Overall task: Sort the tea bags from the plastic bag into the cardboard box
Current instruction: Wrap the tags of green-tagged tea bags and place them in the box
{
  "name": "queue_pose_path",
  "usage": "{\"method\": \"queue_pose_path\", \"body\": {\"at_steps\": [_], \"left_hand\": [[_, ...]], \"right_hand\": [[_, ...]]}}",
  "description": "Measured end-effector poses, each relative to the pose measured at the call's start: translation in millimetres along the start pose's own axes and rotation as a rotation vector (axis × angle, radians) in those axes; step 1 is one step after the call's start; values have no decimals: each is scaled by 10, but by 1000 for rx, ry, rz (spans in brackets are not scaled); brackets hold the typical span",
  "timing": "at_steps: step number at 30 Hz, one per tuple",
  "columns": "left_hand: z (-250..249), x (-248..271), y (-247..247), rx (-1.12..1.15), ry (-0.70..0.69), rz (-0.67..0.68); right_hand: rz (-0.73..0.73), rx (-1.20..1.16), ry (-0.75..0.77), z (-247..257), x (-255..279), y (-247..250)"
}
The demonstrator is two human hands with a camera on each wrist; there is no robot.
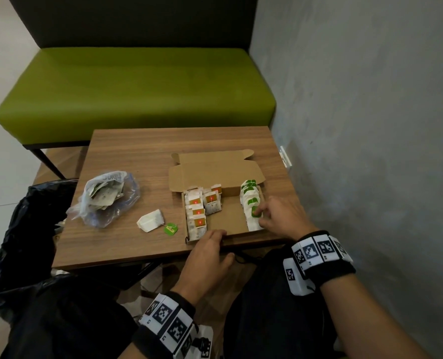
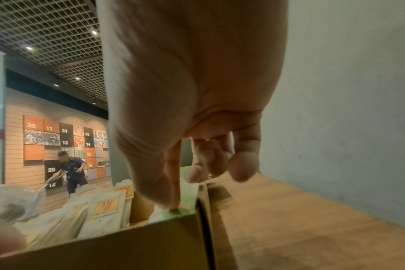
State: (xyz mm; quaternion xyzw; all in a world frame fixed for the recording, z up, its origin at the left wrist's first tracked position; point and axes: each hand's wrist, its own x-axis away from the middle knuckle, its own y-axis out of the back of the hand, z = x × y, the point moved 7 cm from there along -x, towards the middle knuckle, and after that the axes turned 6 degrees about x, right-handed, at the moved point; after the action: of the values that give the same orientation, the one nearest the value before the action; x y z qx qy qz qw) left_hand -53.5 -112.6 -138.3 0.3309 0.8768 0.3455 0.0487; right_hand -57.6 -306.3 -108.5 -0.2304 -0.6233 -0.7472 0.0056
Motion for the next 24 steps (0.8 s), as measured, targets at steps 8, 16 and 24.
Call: {"method": "queue_pose_path", "body": {"at_steps": [8, 16, 24], "left_hand": [[287, 79, 1022, 111, 103, -452], [1056, -243, 1205, -404, 308, -174], [1189, -169, 1146, -509, 253, -154]], "right_hand": [[-176, -173, 29, 146, 298, 135], [-219, -292, 117, 612, 746, 37], [-174, -285, 142, 844, 927, -97]]}}
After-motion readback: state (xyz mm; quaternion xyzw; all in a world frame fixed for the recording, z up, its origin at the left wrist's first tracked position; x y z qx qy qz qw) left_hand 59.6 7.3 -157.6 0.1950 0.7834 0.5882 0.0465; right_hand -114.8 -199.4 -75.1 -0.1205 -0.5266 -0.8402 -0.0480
